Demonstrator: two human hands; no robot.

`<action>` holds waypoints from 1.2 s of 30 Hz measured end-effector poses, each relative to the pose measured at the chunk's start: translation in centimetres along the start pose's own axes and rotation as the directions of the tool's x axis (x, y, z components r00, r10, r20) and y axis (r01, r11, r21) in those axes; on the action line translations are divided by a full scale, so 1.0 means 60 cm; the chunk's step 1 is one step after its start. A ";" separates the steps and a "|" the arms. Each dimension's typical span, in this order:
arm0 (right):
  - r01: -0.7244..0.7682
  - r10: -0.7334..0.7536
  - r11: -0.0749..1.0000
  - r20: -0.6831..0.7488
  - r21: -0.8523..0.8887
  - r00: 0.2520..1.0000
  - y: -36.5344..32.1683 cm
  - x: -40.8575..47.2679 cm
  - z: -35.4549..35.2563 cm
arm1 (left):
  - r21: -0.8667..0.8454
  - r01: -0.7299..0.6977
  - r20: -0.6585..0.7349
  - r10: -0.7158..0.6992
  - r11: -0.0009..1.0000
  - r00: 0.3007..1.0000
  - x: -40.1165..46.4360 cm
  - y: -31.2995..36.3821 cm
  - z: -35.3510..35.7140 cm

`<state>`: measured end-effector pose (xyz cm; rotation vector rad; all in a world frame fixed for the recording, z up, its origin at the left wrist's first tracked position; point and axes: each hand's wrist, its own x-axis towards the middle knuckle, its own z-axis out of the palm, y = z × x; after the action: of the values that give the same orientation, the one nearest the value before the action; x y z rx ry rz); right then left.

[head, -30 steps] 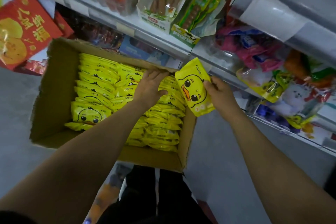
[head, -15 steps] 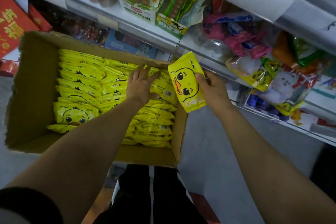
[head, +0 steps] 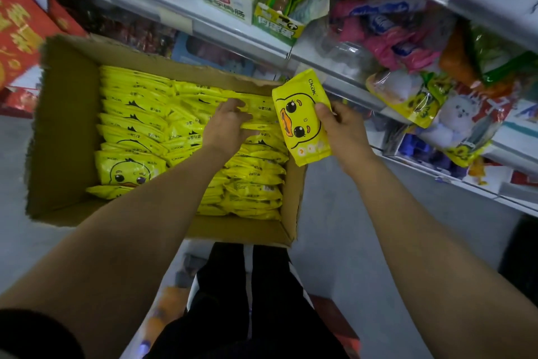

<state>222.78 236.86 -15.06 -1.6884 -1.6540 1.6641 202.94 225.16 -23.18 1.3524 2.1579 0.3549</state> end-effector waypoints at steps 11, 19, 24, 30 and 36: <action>-0.077 0.055 0.969 0.101 0.234 0.993 -0.082 -0.114 -0.031 | -0.594 0.334 0.190 -0.275 0.732 0.942 -0.120 0.044 -0.120; 0.103 -0.125 0.953 0.060 0.285 0.990 -0.199 -0.204 -0.154 | -0.644 0.213 0.233 -0.077 0.735 0.969 -0.171 0.198 -0.245; 0.244 -0.264 0.895 0.003 0.374 0.965 -0.246 -0.273 -0.309 | -0.645 0.032 0.112 0.053 0.764 0.992 -0.200 0.373 -0.307; 0.409 -0.387 0.800 -0.143 0.438 0.911 -0.247 -0.366 -0.537 | -0.590 -0.175 0.041 0.245 0.789 0.969 -0.233 0.619 -0.311; 0.536 -0.421 0.722 -0.337 0.438 0.842 -0.224 -0.428 -0.757 | -0.449 -0.340 -0.010 0.375 0.826 0.927 -0.238 0.843 -0.299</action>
<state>260.02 243.48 23.32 -1.0111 -1.2373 1.4242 234.50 236.79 20.98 1.4581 1.6091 0.8707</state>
